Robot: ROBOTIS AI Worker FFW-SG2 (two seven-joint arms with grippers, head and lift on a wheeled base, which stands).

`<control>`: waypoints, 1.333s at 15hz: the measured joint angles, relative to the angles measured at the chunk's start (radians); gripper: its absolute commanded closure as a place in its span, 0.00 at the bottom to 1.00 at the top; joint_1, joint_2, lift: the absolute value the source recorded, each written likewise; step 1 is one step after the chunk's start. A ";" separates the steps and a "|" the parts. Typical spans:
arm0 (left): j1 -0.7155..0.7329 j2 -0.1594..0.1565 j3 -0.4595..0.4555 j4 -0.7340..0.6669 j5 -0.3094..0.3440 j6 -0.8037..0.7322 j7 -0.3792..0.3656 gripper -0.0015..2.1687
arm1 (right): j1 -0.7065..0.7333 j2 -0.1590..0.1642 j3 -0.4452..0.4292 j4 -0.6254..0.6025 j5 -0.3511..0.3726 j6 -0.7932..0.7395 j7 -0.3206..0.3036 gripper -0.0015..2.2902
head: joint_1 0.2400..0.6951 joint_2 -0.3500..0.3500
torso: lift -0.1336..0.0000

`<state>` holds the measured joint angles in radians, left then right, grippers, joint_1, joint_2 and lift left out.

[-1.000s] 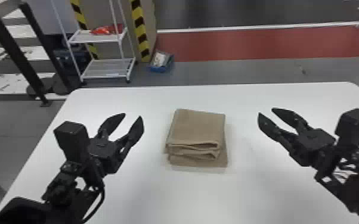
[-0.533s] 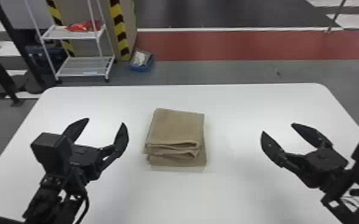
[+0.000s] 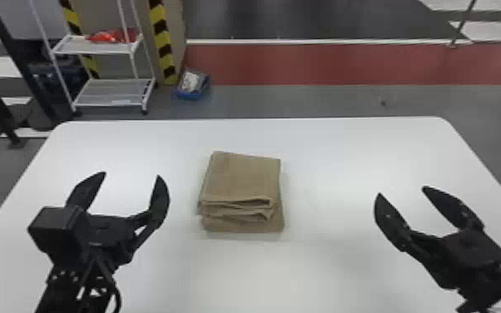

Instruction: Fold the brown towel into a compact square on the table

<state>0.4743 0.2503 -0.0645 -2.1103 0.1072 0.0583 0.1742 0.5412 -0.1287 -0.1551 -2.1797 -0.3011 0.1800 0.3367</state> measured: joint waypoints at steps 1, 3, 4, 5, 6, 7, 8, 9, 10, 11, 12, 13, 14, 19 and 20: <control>0.011 0.000 0.000 0.000 -0.001 -0.013 0.002 0.03 | 0.010 0.012 -0.002 -0.001 0.000 -0.013 0.000 0.04 | 1.00 0.52 | 0.04; 0.029 0.000 0.001 -0.001 -0.001 -0.025 0.002 0.03 | 0.023 0.028 -0.004 -0.002 0.006 -0.030 0.000 0.04 | 1.00 0.52 | 0.04; 0.033 0.002 0.002 -0.003 -0.001 -0.026 0.001 0.03 | 0.030 0.033 -0.004 -0.002 0.008 -0.042 0.000 0.04 | 1.00 0.52 | 0.04; 0.037 0.004 0.003 -0.006 -0.001 -0.026 0.000 0.03 | 0.037 0.036 -0.005 0.001 0.010 -0.057 0.000 0.04 | 1.00 0.52 | 0.04; 0.041 0.007 0.004 -0.011 -0.002 -0.025 -0.001 0.03 | 0.041 0.038 -0.006 0.006 0.015 -0.069 0.001 0.04 | 1.00 0.52 | 0.04; 0.043 0.008 0.005 -0.014 -0.003 -0.025 -0.002 0.03 | 0.043 0.038 -0.007 0.012 0.020 -0.078 0.001 0.04 | 1.00 0.51 | 0.04; 0.044 0.009 0.006 -0.015 -0.003 -0.025 -0.002 0.03 | 0.043 0.038 -0.008 0.014 0.022 -0.083 0.001 0.04 | 1.00 0.51 | 0.04; 0.044 0.009 0.007 -0.015 -0.003 -0.025 -0.003 0.03 | 0.043 0.038 -0.009 0.016 0.023 -0.086 0.001 0.04 | 1.00 0.51 | 0.04; 0.044 0.009 0.006 -0.015 -0.003 -0.025 -0.003 0.03 | 0.041 0.038 -0.009 0.017 0.025 -0.086 0.001 0.04 | 1.00 0.51 | 0.04; 0.045 0.009 0.005 -0.015 -0.003 -0.025 -0.003 0.03 | 0.038 0.038 -0.009 0.020 0.026 -0.086 0.001 0.04 | 1.00 0.51 | 0.04; 0.045 0.009 0.004 -0.017 -0.003 -0.024 -0.003 0.03 | 0.034 0.038 -0.008 0.025 0.026 -0.086 0.001 0.04 | 1.00 0.51 | 0.04; 0.047 0.009 0.004 -0.019 -0.003 -0.023 -0.003 0.03 | 0.031 0.038 -0.006 0.029 0.025 -0.087 0.001 0.04 | 1.00 0.51 | 0.04; 0.049 0.009 0.005 -0.025 -0.004 -0.023 -0.002 0.03 | 0.028 0.038 -0.005 0.031 0.024 -0.087 0.001 0.04 | 1.00 0.51 | 0.04; 0.053 0.009 0.008 -0.034 -0.006 -0.018 0.001 0.03 | 0.025 0.038 -0.006 0.032 0.017 -0.086 0.001 0.04 | 1.00 0.51 | 0.04; 0.054 0.009 0.008 -0.037 -0.006 -0.015 0.002 0.03 | 0.025 0.038 -0.005 0.032 0.016 -0.086 0.001 0.04 | 1.00 0.51 | 0.04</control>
<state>0.5286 0.2593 -0.0567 -2.1476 0.1009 0.0433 0.1758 0.5661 -0.0905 -0.1601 -2.1476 -0.2849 0.0945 0.3375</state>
